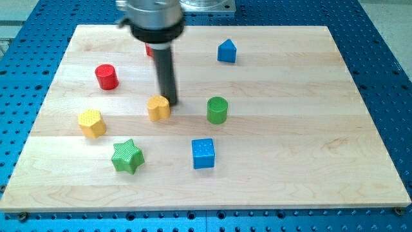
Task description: Move the yellow heart close to the green circle
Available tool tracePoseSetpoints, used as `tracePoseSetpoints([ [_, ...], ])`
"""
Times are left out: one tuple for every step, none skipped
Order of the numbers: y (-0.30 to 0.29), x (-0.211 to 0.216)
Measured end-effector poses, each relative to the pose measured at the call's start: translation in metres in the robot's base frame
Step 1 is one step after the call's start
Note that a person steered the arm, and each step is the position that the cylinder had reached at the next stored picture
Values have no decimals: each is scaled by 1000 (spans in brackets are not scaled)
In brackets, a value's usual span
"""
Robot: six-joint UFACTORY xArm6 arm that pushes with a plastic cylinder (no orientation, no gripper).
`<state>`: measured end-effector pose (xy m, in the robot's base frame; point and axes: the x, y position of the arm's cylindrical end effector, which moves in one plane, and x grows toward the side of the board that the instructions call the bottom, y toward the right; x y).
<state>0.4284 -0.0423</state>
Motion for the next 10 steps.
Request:
tracePoseSetpoints([
  [-43,-32],
  [-105,-22],
  [-94,25],
  [-40,30],
  [-13,30],
  [-8,18],
  [-8,13],
  [-8,13],
  [-8,13],
  [-26,-26],
])
